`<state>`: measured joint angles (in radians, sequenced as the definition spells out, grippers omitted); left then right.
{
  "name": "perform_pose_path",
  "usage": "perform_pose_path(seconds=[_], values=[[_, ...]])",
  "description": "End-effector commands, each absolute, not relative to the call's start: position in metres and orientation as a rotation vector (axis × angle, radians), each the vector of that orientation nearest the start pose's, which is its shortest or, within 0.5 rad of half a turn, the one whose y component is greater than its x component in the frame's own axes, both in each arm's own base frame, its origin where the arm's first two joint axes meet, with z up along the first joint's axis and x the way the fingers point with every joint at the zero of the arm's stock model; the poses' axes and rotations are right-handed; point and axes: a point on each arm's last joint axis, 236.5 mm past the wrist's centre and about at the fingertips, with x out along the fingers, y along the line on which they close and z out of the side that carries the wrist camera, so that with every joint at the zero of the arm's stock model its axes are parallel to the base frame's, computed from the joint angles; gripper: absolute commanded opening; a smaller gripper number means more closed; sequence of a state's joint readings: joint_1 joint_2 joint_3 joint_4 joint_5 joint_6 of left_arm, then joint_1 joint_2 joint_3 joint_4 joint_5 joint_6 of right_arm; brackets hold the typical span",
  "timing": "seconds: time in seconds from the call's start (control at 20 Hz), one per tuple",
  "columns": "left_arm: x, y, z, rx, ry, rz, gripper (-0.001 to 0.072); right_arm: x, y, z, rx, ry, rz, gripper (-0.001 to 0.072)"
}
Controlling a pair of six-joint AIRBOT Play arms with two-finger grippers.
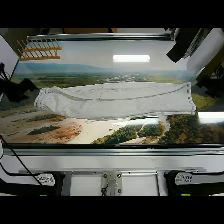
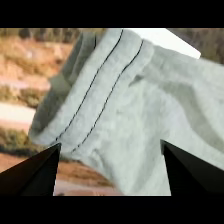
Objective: Fold the clothes and pants, and hang the long-sleeved shirts on hangers.
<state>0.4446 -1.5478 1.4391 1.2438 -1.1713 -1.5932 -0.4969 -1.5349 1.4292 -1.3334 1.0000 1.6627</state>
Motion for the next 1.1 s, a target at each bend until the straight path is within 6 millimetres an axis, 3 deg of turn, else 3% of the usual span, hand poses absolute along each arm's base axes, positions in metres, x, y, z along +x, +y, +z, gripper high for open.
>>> perform_pose_path(seconds=[0.0,0.05,0.1,0.3,0.5,0.7,0.75,0.8,0.85,0.9,1.05], values=[[0.383,0.094,-0.049,-0.771,1.226,0.226,0.0684,0.372,-0.171,-0.033,0.794,1.140,-0.401,0.0615],[0.378,0.083,-0.062,-0.807,1.211,0.218,0.0684,0.363,-0.160,-0.047,0.861,1.161,-0.375,0.0696],[0.376,0.072,-0.072,-0.839,1.198,0.207,0.0685,0.358,-0.150,-0.059,0.914,1.168,-0.353,0.0720],[0.388,0.033,-0.090,-0.906,1.154,0.126,0.0684,0.371,-0.121,-0.087,1.023,1.116,-0.325,0.0720],[0.396,0.021,-0.106,-0.878,1.165,0.121,0.0684,0.396,-0.092,-0.106,1.006,1.117,-0.293,0.0720],[0.397,0.018,-0.111,-0.873,1.174,0.120,0.0680,0.421,-0.069,-0.112,0.991,1.070,-0.275,0.0720],[0.401,0.020,-0.107,-0.868,1.164,0.117,0.0546,0.426,-0.067,-0.112,0.974,1.054,-0.275,0.0707],[0.406,0.021,-0.102,-0.862,1.154,0.109,0.0357,0.430,-0.065,-0.110,0.962,1.041,-0.273,0.0538],[0.412,0.022,-0.095,-0.851,1.142,0.098,0.0151,0.432,-0.065,-0.108,0.955,1.035,-0.268,0.0242],[0.419,0.023,-0.085,-0.823,1.127,0.071,0.0022,0.436,-0.065,-0.104,0.943,1.027,-0.257,0.0040],[0.432,0.040,-0.054,-0.721,1.122,0.019,0.0023,0.436,-0.072,-0.081,0.891,1.018,-0.228,0.0021]])
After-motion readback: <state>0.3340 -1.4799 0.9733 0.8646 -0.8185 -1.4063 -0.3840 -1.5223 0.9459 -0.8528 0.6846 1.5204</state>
